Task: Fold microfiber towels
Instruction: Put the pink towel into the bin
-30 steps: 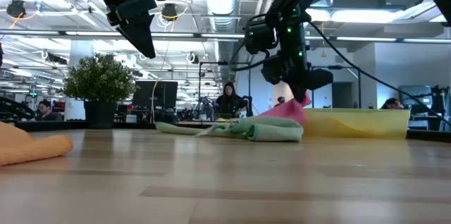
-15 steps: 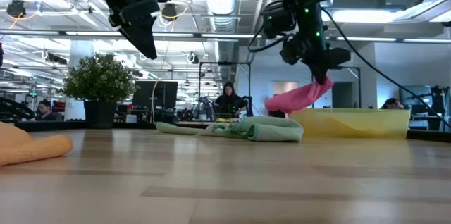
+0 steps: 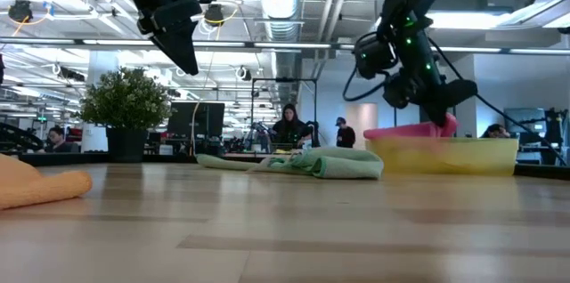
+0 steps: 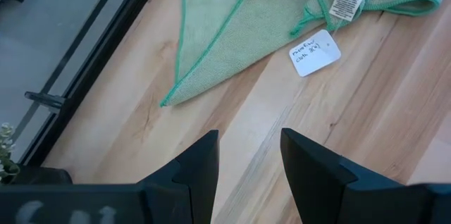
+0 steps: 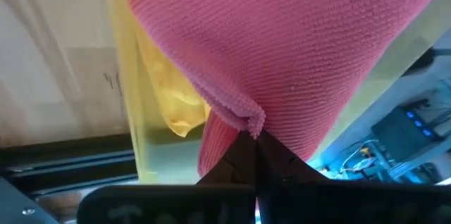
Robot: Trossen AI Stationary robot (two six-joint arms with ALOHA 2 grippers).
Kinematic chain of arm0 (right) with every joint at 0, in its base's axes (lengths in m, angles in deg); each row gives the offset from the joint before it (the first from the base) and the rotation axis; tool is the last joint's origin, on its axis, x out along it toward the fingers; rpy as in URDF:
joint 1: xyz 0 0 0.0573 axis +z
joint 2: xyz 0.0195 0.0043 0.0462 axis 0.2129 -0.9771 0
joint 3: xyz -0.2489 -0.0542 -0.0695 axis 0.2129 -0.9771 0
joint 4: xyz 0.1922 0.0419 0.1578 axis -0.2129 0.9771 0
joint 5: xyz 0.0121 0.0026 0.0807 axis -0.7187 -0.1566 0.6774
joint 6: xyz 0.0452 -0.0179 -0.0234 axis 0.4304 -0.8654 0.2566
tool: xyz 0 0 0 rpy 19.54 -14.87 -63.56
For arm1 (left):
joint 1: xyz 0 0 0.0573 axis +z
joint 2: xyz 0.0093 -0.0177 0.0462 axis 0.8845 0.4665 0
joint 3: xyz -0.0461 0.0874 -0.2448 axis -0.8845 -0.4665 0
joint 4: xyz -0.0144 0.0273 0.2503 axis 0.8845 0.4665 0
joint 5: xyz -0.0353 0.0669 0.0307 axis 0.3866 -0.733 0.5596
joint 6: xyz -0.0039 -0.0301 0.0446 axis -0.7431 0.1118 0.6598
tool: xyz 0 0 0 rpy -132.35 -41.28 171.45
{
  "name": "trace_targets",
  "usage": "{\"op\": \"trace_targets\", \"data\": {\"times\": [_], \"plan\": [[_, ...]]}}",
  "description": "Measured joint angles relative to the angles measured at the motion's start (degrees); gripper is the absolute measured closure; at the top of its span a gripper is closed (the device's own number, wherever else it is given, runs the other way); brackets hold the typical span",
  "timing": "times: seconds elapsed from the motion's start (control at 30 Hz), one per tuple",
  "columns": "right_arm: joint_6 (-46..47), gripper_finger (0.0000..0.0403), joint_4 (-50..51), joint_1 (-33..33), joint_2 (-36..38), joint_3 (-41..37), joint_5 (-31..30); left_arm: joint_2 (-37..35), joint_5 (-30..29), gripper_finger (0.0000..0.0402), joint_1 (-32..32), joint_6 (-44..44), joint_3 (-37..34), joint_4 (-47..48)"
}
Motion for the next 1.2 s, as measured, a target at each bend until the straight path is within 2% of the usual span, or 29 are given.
{"op": "trace_targets", "data": {"times": [0.27,0.5,0.87,1.1,1.2], "plan": [[0.0,0.0393,-1.8,-3.5,0.0,-1.4,-1.3,0.0,0.0,0.0256,0.0,-0.3,0.0,-0.2],[3.1,0.0382,-3.5,-3.8,0.0,-1.4,3.4,0.0,0.1,0.0256,0.0,-0.3,0.0,-0.2],[4.8,0.0321,-3.5,-3.8,0.0,-1.4,2.3,0.0,0.1,0.0256,0.0,-0.4,0.0,-0.2],[8.8,0.0252,-3.4,-3.2,-0.1,-1.4,-4.4,0.0,0.2,0.0256,0.0,-0.7,0.0,-0.2],[11.8,0.0229,-1.8,-2.3,-0.1,-1.0,-4.5,0.0,0.4,0.0256,0.0,-1.8,0.0,-0.2]]}}
